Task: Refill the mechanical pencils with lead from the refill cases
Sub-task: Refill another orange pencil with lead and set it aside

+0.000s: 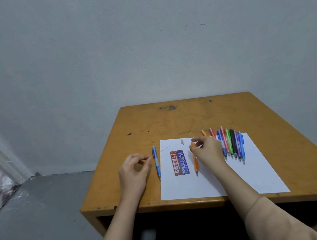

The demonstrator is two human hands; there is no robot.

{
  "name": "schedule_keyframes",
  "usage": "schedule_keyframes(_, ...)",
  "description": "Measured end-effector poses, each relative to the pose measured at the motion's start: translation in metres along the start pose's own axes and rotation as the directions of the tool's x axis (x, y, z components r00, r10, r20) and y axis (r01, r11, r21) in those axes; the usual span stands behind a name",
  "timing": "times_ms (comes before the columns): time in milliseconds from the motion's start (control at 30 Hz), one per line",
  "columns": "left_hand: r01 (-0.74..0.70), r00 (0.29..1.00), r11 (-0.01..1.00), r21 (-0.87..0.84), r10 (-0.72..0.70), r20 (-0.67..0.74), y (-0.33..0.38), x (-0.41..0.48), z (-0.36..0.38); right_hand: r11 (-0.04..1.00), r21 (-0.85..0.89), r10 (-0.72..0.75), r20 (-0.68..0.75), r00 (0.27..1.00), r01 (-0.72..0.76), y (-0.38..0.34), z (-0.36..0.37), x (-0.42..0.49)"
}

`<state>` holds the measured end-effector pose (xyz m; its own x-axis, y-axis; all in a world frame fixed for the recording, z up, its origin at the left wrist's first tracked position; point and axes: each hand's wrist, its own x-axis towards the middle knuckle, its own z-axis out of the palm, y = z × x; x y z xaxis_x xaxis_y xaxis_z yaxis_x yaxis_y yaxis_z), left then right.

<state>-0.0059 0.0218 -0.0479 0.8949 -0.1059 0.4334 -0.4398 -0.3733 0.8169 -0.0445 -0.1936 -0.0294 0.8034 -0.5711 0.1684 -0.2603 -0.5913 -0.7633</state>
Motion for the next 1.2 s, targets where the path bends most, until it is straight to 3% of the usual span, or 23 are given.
schedule_keyframes(333,-0.032,0.999,0.999,-0.002,0.032,0.006,-0.001,-0.001,0.000,0.969,-0.214,0.115,-0.038,0.993,-0.121,0.002,0.018,0.000)
schedule_keyframes(733,-0.035,0.999,0.999,0.005,0.035,0.022,0.000,0.000,0.000,0.977,-0.124,0.170,-0.040,0.985,-0.174,0.005,0.017,0.000)
schedule_keyframes(933,-0.027,0.999,1.000,0.014,0.027,0.033,0.000,-0.001,-0.001,0.995,0.009,0.098,0.018,0.995,-0.098,-0.005,0.000,-0.002)
schedule_keyframes(1200,-0.011,0.999,1.000,0.001,0.011,0.033,0.002,0.000,-0.001,0.980,0.141,-0.149,0.056,0.987,0.140,-0.025,-0.020,-0.015)
